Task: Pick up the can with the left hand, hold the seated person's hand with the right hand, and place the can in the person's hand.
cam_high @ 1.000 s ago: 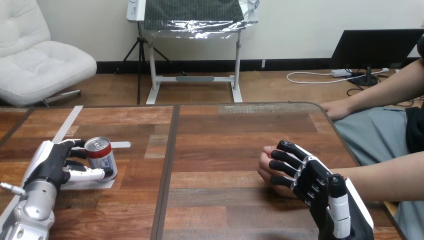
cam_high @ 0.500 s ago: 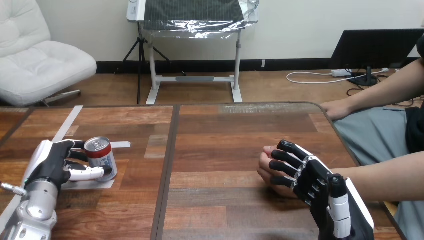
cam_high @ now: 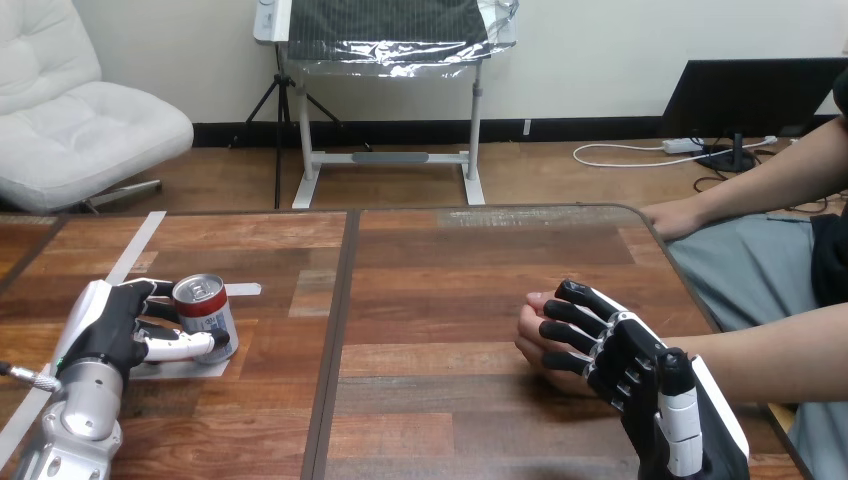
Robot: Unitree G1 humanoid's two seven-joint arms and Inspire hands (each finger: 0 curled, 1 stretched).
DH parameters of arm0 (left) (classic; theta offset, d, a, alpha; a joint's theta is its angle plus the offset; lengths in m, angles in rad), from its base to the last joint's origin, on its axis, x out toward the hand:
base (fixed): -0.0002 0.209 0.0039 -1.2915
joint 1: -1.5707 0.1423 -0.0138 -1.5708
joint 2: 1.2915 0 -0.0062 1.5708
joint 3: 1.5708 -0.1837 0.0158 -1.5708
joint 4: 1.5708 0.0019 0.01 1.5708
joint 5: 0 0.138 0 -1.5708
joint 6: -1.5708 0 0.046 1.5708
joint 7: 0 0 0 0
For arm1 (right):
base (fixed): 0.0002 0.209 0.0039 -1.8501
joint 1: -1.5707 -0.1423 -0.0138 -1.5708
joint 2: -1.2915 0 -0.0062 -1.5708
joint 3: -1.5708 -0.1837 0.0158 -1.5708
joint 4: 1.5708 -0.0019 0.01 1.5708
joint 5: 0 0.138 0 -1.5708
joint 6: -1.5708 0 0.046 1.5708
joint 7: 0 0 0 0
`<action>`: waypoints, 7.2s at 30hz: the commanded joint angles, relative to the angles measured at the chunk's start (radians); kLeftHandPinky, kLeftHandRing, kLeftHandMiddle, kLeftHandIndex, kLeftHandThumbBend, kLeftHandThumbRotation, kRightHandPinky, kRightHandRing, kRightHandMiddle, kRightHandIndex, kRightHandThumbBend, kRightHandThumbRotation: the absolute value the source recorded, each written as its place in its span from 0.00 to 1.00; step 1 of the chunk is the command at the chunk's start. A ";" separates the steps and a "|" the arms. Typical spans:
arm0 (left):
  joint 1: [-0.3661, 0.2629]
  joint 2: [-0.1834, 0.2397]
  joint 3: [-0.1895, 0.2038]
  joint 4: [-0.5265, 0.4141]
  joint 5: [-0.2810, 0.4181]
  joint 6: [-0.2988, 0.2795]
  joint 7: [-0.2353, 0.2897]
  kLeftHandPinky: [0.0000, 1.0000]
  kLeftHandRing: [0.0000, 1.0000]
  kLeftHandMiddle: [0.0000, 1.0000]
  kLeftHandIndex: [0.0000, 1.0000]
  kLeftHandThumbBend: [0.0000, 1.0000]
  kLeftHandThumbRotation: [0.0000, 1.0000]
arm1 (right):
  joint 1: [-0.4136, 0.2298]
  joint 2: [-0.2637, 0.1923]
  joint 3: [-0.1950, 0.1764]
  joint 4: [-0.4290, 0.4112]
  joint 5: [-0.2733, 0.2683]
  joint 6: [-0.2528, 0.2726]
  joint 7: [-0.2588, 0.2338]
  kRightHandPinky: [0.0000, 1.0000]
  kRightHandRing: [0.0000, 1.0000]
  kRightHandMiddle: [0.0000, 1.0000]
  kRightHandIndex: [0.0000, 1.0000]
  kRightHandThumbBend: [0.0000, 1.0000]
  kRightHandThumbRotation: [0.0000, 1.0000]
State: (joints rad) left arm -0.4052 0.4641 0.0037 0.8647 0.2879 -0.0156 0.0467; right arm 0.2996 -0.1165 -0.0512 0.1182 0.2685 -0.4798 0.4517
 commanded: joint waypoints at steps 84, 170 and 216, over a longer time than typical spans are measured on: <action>-0.121 -0.018 -0.055 -0.002 0.012 0.012 0.062 0.94 0.97 0.97 0.95 0.84 0.24 | -0.077 -0.004 -0.014 0.011 0.018 -0.022 0.027 0.73 0.81 0.83 0.84 1.00 0.96; -0.210 -0.032 -0.102 0.039 0.054 0.086 -0.017 0.73 0.85 0.87 0.86 0.82 0.19 | -0.064 0.004 -0.019 0.009 0.016 -0.038 0.016 0.73 0.81 0.83 0.84 1.00 0.96; -0.212 -0.020 -0.108 0.031 0.046 0.145 -0.037 0.61 0.79 0.84 0.86 0.81 0.10 | -0.058 0.003 -0.018 0.013 0.026 -0.045 0.023 0.73 0.81 0.83 0.84 0.99 0.96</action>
State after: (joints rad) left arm -0.5407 0.4297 -0.0971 0.9008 0.3273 0.1222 0.0176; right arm 0.2914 -0.1172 -0.0564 0.1385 0.2768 -0.4981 0.4736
